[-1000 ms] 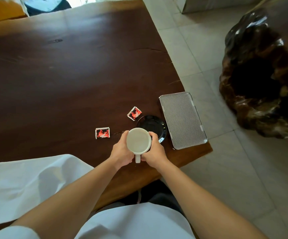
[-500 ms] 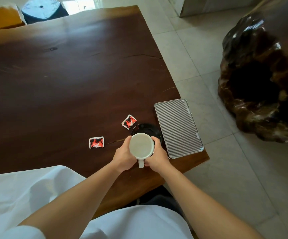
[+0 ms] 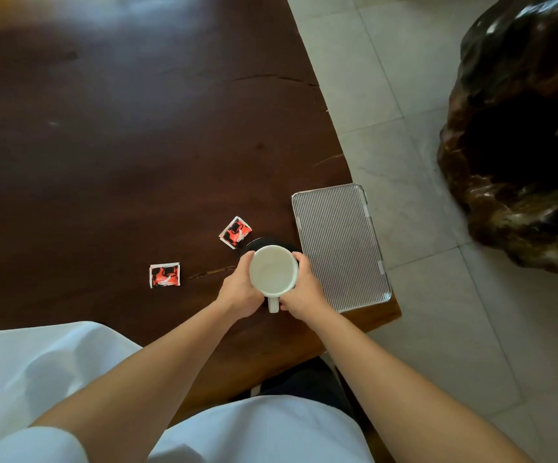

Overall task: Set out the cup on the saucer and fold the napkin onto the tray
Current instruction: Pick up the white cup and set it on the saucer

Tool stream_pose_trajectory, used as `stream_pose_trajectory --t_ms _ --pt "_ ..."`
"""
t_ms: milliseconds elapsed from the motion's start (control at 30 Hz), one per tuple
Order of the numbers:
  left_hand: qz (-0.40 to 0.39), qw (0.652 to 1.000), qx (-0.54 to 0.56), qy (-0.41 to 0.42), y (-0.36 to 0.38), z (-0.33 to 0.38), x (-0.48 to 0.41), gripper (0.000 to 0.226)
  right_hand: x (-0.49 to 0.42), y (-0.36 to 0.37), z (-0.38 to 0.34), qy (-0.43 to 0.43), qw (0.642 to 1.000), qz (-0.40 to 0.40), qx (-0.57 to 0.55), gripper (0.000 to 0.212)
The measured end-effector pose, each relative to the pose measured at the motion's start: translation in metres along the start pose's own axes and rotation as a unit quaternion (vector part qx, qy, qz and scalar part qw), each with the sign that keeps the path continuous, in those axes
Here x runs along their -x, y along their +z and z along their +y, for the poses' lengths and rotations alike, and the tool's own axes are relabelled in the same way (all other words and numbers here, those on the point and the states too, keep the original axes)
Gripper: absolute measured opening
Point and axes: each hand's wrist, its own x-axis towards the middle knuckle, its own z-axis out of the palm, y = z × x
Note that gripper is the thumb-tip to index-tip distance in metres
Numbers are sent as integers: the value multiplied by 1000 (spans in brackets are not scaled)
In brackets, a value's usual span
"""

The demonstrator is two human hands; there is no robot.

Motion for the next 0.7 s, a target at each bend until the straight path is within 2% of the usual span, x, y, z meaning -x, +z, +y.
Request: stream_pose_trajectory --t_ms 200,533,700 --pt "23 1000 2 -5 3 -4 -8 97 -12 -2 -1 -14 1000 11 26 85" --pt "-2 1000 -17 4 -7 -4 -9 95 -13 -1 -4 -3 999 19 44 82" --pt "-11 1000 -12 -10 -10 -17 -1 94 0 8 -7 10 992 101 75 86"
